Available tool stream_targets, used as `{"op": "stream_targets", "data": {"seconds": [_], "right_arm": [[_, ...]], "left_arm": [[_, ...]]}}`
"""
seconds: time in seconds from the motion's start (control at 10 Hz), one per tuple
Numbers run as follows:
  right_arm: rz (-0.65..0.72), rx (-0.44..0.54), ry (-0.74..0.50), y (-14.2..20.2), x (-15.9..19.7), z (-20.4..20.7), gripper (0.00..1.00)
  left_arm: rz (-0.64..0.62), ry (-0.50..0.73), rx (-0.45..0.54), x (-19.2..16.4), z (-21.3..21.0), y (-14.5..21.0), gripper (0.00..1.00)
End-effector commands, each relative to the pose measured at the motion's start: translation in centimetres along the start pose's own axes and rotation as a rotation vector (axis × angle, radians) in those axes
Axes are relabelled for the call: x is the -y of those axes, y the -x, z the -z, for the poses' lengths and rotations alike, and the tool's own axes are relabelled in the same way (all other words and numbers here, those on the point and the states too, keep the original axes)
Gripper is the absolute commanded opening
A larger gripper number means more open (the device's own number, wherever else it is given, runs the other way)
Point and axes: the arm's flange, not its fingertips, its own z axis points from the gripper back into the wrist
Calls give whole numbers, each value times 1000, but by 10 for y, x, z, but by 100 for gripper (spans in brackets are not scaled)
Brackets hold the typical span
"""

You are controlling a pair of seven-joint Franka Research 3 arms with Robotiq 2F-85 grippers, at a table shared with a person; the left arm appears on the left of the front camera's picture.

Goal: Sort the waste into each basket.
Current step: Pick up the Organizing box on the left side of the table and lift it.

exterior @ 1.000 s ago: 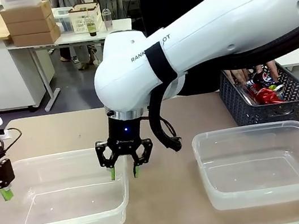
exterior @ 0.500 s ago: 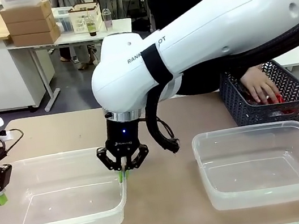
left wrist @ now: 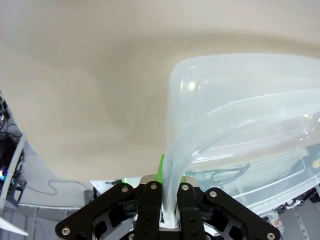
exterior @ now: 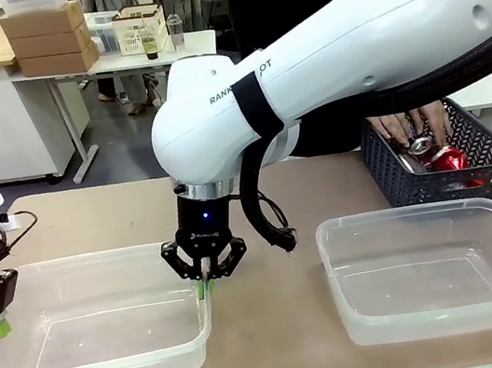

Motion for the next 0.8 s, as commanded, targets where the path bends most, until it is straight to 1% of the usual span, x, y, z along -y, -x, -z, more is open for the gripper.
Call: {"op": "stream_targets", "data": {"seconds": [0.0, 0.1, 0.2, 0.3, 0.4, 0.5, 0.6, 0.7], "right_arm": [[40, -13, 20, 12, 13, -6, 0], [24, -47, 36, 28, 27, -15, 0], [51, -51, 54, 42, 42, -25, 0], [79, -31, 62, 58, 55, -33, 0], [76, -32, 85, 74, 68, -38, 0], [31, -34, 124, 92, 85, -45, 0], [18, -15, 145, 105, 103, -52, 0], [25, -8, 138, 113, 118, -56, 0]], "left_arm": [[-2, -2, -26, 15, 10, 42, 0], [39, -5, -65, 25, 2, 44, 0], [118, 25, -92, 41, -3, 47, 0], [153, 12, -91, 62, -4, 51, 0], [204, -2, -102, 81, -5, 54, 0], [242, -5, -98, 100, -7, 53, 0], [318, -18, -102, 114, -8, 58, 0], [379, -26, -98, 128, -6, 65, 0]]}}
